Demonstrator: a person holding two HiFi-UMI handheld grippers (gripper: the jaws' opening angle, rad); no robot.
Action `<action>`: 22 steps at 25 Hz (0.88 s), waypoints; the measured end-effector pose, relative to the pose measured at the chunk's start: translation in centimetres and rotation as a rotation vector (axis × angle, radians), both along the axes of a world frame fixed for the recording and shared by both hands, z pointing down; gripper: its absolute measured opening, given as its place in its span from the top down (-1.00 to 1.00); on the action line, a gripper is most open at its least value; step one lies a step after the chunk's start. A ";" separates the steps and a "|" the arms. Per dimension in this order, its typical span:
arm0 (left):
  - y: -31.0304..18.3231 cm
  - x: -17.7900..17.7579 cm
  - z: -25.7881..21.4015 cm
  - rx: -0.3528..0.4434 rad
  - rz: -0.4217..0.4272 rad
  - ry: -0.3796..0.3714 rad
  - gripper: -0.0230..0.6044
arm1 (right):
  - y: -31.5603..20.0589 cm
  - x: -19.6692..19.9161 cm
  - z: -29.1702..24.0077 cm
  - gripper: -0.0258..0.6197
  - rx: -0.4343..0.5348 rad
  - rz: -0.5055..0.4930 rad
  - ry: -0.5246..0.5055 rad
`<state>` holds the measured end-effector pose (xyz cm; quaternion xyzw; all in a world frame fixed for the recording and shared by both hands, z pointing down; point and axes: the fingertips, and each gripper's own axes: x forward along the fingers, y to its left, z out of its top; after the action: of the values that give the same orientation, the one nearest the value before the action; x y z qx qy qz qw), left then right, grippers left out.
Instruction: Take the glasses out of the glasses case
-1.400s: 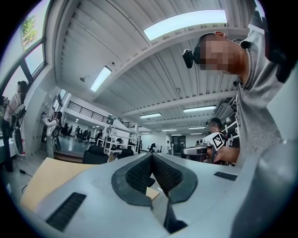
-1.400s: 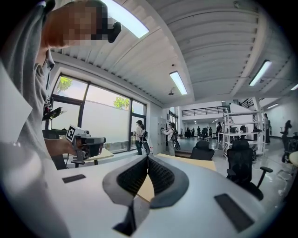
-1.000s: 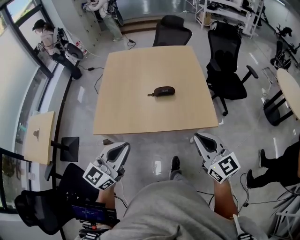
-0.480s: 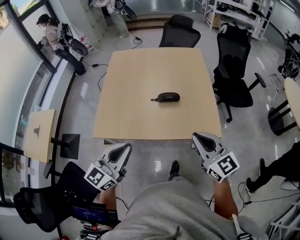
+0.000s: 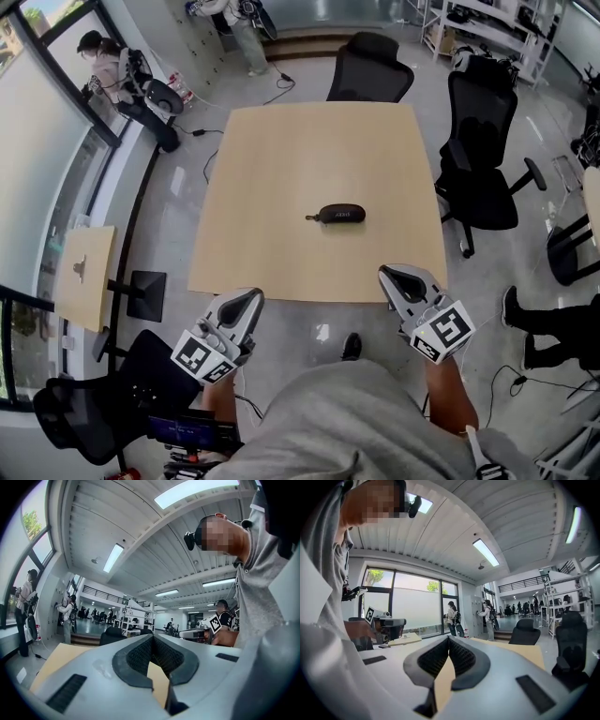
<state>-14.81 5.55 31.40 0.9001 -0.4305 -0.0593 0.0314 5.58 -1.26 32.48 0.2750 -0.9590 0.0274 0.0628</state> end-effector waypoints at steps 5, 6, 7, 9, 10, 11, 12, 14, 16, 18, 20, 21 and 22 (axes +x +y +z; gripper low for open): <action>-4.4 1.2 -0.5 0.010 -0.025 0.003 0.91 | -4.5 0.6 -0.6 0.90 0.012 -0.036 0.001; -5.2 1.7 -0.4 0.011 -0.028 0.001 0.91 | -5.3 1.0 -0.7 0.90 0.014 -0.041 -0.002; -6.0 2.3 -0.4 0.012 -0.027 0.001 0.91 | -6.0 1.5 -0.7 0.90 0.014 -0.046 -0.004; -7.5 3.5 -0.4 0.012 -0.018 0.007 0.91 | -7.2 2.2 -0.5 0.90 0.009 -0.048 0.000; -8.3 3.9 -0.4 0.012 -0.013 0.011 0.91 | -8.0 2.3 -0.3 0.90 0.007 -0.048 0.005; -8.9 4.2 -0.4 0.011 -0.007 0.012 0.91 | -8.8 2.3 -0.2 0.90 0.005 -0.049 0.009; -9.5 4.4 -0.3 0.011 0.000 0.010 0.91 | -9.6 2.2 -0.1 0.90 0.003 -0.049 0.009; -10.5 4.6 -0.3 0.011 0.013 0.002 0.91 | -10.7 1.9 0.0 0.90 -0.003 -0.048 0.001; -11.9 3.9 -0.1 0.009 0.010 0.007 0.91 | -11.9 1.4 0.3 0.90 -0.011 -0.045 0.003; -13.6 2.9 0.6 0.001 0.009 0.026 0.91 | -13.1 0.7 0.8 0.90 -0.011 -0.039 0.013; -15.2 2.6 1.6 0.000 0.026 0.038 0.91 | -14.3 0.4 1.1 0.90 -0.001 -0.023 0.015; -16.0 2.6 2.0 0.003 0.038 0.038 0.91 | -15.0 0.4 1.0 0.90 0.005 -0.010 0.013; -16.9 2.7 2.1 0.006 0.049 0.038 0.91 | -15.5 0.5 1.0 0.90 0.008 0.004 0.011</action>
<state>-12.11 -11.40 33.52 0.9092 -0.4074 -0.0770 0.0383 6.12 -16.80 33.44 0.2773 -0.9582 0.0224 0.0669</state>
